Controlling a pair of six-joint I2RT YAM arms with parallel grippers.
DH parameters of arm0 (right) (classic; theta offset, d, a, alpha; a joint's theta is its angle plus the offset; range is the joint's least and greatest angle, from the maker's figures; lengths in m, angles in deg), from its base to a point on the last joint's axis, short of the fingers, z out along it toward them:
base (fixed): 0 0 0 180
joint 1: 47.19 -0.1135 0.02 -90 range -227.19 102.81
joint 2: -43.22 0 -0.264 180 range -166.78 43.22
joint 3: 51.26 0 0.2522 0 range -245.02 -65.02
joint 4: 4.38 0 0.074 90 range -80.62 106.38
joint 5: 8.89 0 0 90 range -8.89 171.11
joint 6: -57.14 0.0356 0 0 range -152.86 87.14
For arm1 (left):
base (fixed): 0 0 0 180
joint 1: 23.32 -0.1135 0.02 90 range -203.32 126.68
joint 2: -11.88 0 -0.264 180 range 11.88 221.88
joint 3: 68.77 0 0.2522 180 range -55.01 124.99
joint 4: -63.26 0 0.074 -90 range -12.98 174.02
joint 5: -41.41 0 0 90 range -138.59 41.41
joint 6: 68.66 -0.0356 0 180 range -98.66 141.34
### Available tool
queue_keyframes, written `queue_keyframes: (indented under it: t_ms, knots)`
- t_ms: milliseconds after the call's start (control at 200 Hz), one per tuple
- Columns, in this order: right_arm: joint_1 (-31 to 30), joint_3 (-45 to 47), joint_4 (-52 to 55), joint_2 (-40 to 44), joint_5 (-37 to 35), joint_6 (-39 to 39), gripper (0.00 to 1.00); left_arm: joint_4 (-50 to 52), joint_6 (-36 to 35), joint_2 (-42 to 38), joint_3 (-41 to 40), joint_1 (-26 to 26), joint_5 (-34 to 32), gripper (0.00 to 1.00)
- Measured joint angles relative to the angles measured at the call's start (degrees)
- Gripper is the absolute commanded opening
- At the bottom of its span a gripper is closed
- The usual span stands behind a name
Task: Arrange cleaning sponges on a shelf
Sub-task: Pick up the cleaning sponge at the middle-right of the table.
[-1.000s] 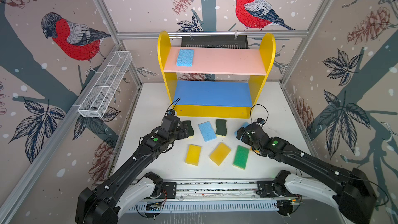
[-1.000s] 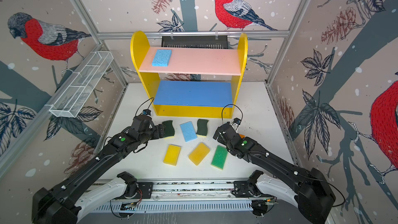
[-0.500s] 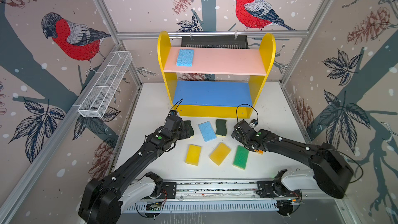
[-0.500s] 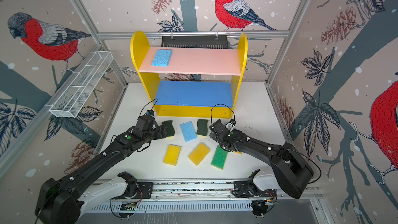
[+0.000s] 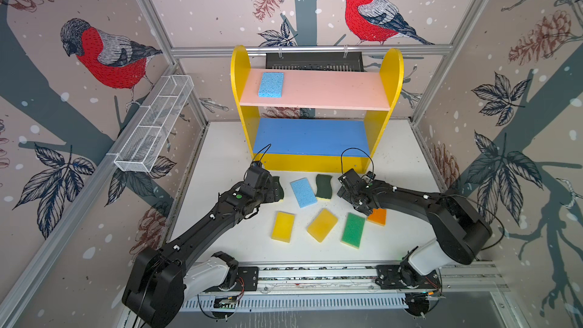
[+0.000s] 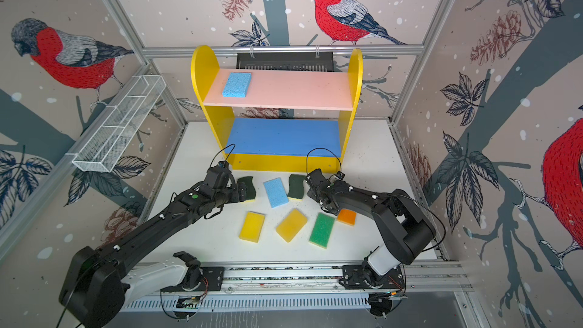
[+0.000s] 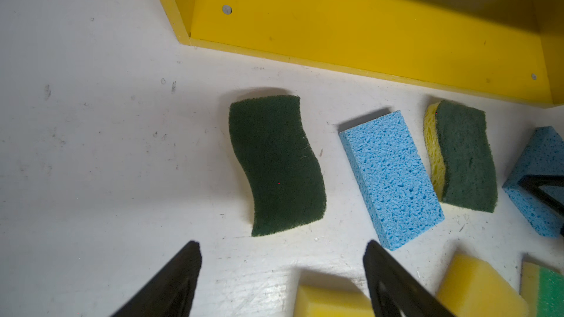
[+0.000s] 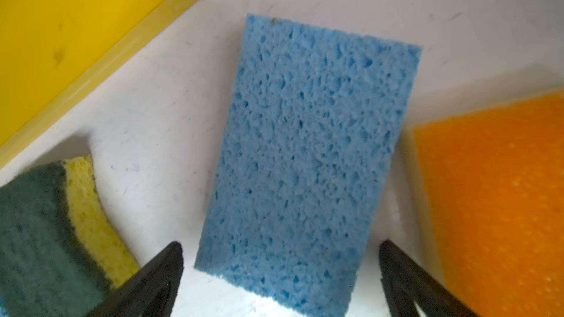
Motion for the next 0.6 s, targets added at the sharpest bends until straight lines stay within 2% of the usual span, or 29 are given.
queue_keyframes:
  t_ms: [295,375,600]
  knots:
    - [0.5,-5.1,2.6,-5.3,-1.7,-0.7,1.00,-0.1,0.7,1.8,1.3,-1.0,0.0,0.84]
    - [0.2,-5.9,3.8,-6.2,-2.1,-0.7,0.96,-0.1,1.3,1.8,1.4,-1.0,0.0,0.84]
    - [-0.5,-8.7,7.2,-8.9,-2.9,-0.6,0.97,-1.3,2.7,0.2,0.7,-1.7,2.2,0.84]
